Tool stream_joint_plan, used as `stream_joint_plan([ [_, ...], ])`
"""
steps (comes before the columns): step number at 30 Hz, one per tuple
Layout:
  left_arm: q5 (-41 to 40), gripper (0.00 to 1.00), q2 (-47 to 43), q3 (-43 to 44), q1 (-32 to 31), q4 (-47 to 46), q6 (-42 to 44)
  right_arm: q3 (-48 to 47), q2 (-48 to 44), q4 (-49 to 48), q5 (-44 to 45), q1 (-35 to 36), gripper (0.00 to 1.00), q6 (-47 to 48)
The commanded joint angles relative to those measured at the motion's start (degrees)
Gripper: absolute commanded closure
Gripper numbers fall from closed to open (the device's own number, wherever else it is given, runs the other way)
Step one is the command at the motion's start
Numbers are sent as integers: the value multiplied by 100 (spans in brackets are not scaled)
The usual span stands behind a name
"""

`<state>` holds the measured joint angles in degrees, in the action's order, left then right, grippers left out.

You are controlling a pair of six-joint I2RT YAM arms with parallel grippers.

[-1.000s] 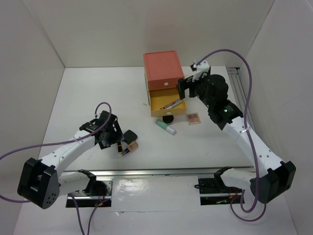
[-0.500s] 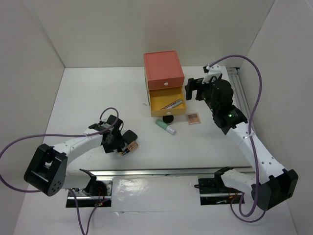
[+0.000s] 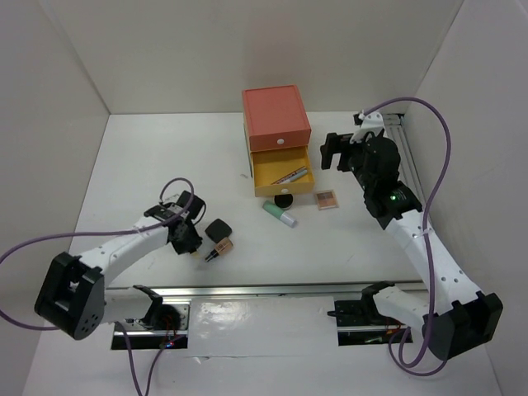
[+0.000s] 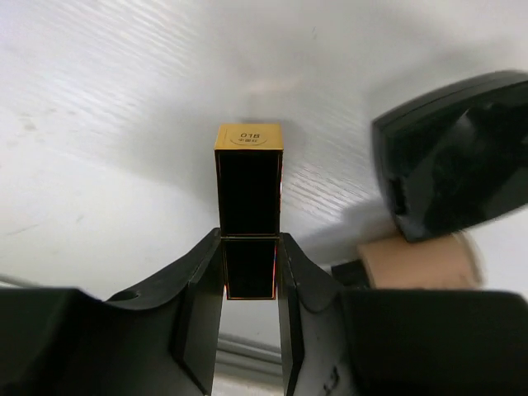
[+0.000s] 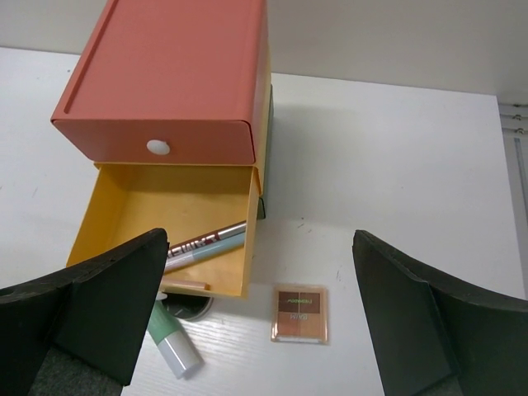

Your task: Organize the makeup

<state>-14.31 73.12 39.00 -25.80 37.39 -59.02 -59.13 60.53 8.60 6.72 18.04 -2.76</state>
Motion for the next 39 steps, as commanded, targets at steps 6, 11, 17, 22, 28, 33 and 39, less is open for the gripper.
stream_joint_plan([
  [6,-566,82,-1265,1705,-126,-411,1400,165,-278,185,592,-353,0,-427],
  [11,1436,79,-669,2409,-267,-2136,3473,219,-393,510,1655,-801,0,-1320],
  [17,2179,77,1281,4297,-795,-2342,5260,165,-340,792,1192,-1434,0,-1490],
  [22,2152,77,2539,5564,-962,-1788,5928,332,-340,669,568,-1856,0,-1437],
  [28,1668,75,3286,6294,-1076,-1489,6043,332,-226,669,154,-2147,0,-1367],
  [33,1615,58,3831,6645,-1076,-1375,6095,332,-226,616,-57,-2209,0,-1367],
  [39,1422,41,4201,7059,-1076,-1014,6096,332,-279,722,-241,-2261,0,-1253],
])
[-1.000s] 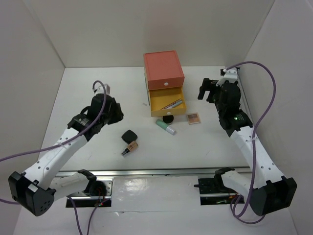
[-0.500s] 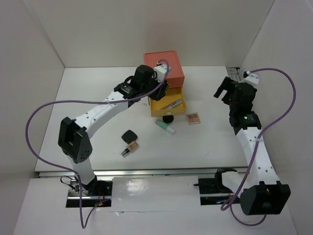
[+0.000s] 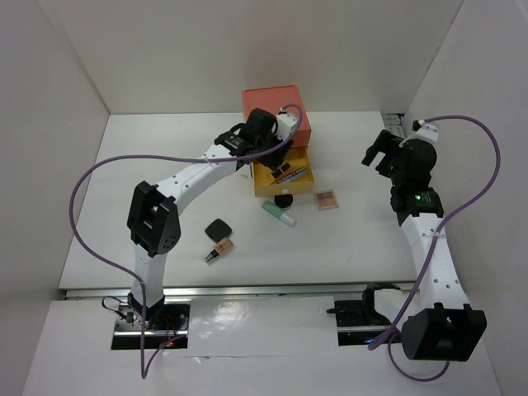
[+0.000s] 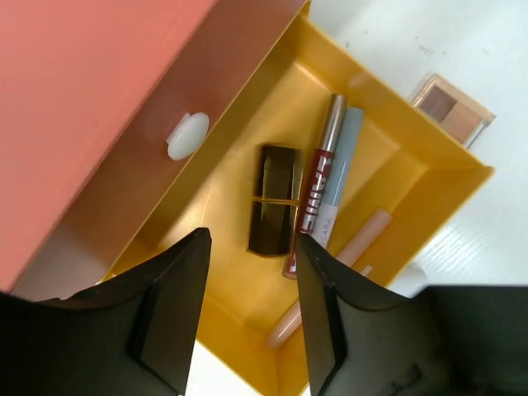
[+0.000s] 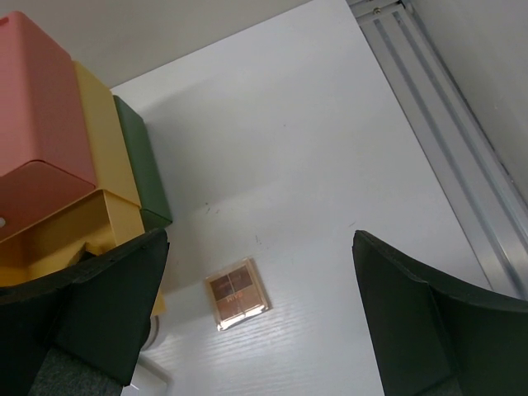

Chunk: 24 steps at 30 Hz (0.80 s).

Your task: Organize the makeup

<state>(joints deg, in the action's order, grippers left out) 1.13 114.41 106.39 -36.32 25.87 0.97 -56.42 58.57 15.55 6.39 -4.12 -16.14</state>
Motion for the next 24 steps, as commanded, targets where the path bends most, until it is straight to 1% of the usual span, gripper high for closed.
stream_joint_plan([
  [1,-121,41,73,321,-25,138,96,61,-82,27,-209,-45,0,85],
  [2,-121,35,20,321,-77,138,35,61,-82,27,-209,-45,0,85],
  [3,-121,35,20,321,-77,138,35,61,-82,27,-209,-45,0,85],
  [5,-121,28,-111,260,-77,138,-26,61,-134,80,-209,-45,0,85],
  [6,-121,28,-260,260,-77,199,-79,61,-135,80,-270,-45,0,198],
  [7,-17,26,-357,260,-77,199,-80,0,-135,80,-479,-45,0,303],
  [8,132,20,-462,199,-77,199,-149,0,-135,80,-586,-45,0,383],
  [9,229,10,-594,137,-77,199,-150,-52,-187,80,-674,-45,0,479],
  [10,352,0,-909,15,-77,199,-211,-53,-188,80,-831,7,0,480],
  [13,573,0,-1420,-214,-77,147,-421,-53,-188,18,-964,191,0,664],
  [14,477,0,-1726,-406,-77,94,-483,8,-188,-34,-1052,262,0,665],
  [17,-155,0,-2089,-540,1,94,-1001,61,-240,-35,-1228,622,0,919],
  [18,-391,0,-2089,-540,71,146,-1150,122,-240,-35,-1228,727,0,972],
  [19,-481,0,-2089,-471,159,268,-1543,123,-240,-35,-1280,955,0,1147],
  [20,-543,0,-2089,-400,386,348,-1739,123,-240,-35,-1281,1079,0,1218],
  [23,-640,0,-1669,30,739,506,-2319,237,-135,18,-1001,1632,0,1307],
  [24,-640,0,-1520,301,740,559,-2373,289,-135,18,-913,1773,0,1307],
])
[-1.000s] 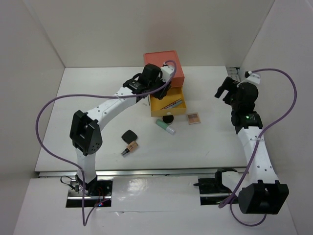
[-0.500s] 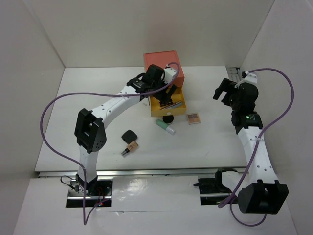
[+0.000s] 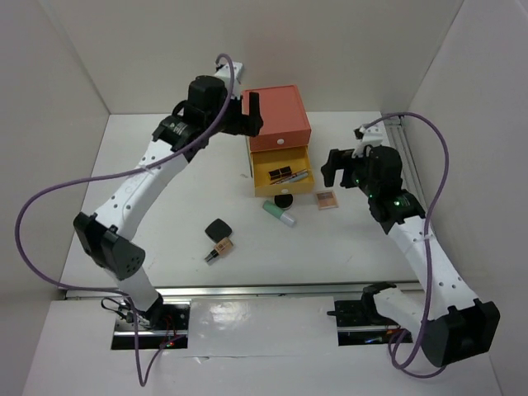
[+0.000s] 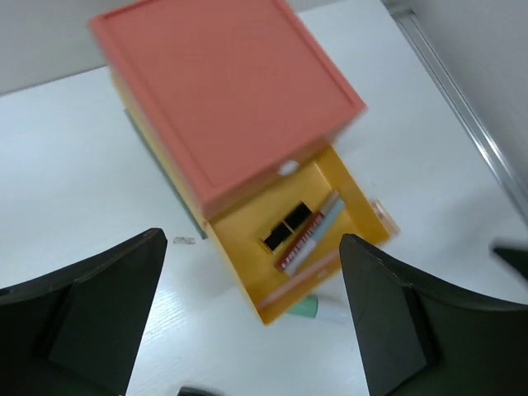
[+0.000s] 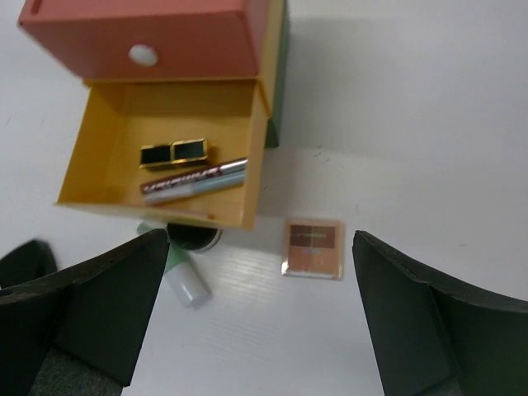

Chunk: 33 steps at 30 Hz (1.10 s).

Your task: Organize the makeup

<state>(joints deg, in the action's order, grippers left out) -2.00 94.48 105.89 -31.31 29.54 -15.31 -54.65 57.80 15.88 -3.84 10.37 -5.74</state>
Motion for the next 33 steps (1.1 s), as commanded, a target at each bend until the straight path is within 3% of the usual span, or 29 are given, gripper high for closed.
stream_joint_plan([
  [1,-327,0,780,510,239,193,-745,165,11,-67,198,473,0,266],
  [5,-582,0,1510,1336,423,491,-1402,166,231,-120,813,1386,8,266],
  [13,-582,5,2433,1760,793,202,-1984,455,512,-270,1148,2355,16,-6],
  [16,-521,10,2671,1918,793,79,-1985,517,767,-349,1174,2723,24,-93],
  [22,-406,26,2796,1726,793,-106,-1915,456,1644,-594,1456,2892,42,-392],
  [26,-406,38,2848,1541,793,-168,-1914,333,2191,-1339,1526,2892,45,-736],
  [33,-222,42,2910,1417,793,-168,-1967,-159,3105,-2194,2237,2769,68,-868],
])
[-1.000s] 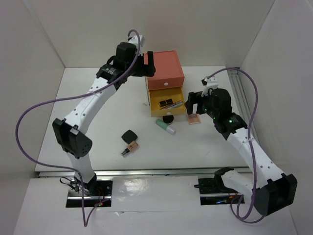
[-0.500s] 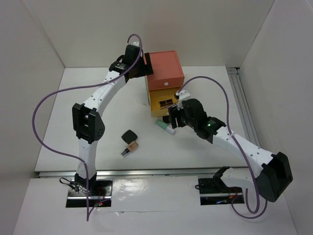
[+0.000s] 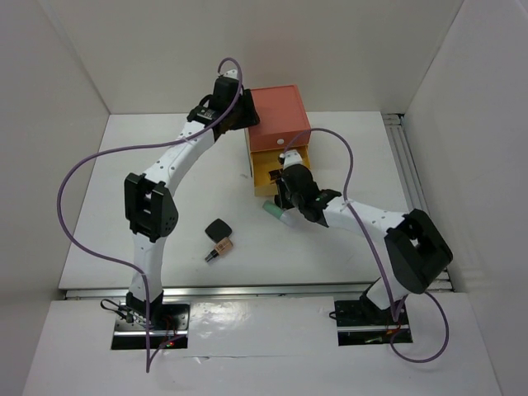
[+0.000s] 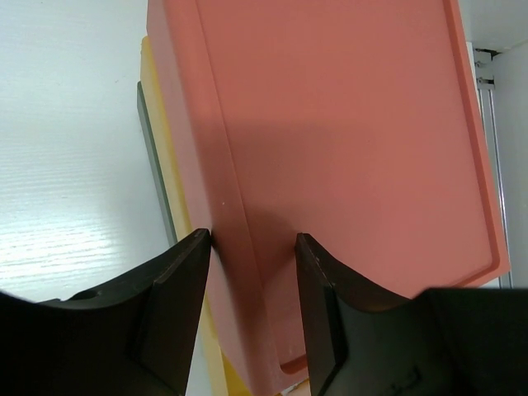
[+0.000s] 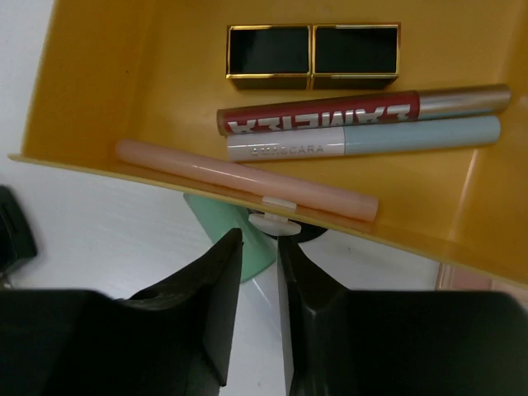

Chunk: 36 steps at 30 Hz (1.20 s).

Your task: Organize the makeup

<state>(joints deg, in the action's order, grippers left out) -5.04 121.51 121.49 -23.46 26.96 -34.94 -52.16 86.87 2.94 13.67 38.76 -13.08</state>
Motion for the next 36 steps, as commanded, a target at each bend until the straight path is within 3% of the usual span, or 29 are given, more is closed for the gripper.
stream_joint_plan([
  [1,82,42,206,-204,8,90,-4,-470,294,-961,487,-71,70,-133],
  [4,135,42,206,-205,8,90,-4,-532,698,-1523,759,-202,78,-186],
  [12,310,45,312,-319,8,37,110,-962,1673,-3236,1489,-369,80,-124],
  [21,381,48,312,-433,8,37,224,-2043,2606,-3695,1665,-607,60,-388],
  [25,381,48,312,-433,8,37,277,-2096,2668,-3424,1438,-729,44,-564],
  [29,381,48,312,-433,8,90,277,-1362,2239,-3230,1068,-730,31,-458],
  [36,381,48,312,-320,61,90,277,-356,1982,-3835,85,-975,30,-3],
])
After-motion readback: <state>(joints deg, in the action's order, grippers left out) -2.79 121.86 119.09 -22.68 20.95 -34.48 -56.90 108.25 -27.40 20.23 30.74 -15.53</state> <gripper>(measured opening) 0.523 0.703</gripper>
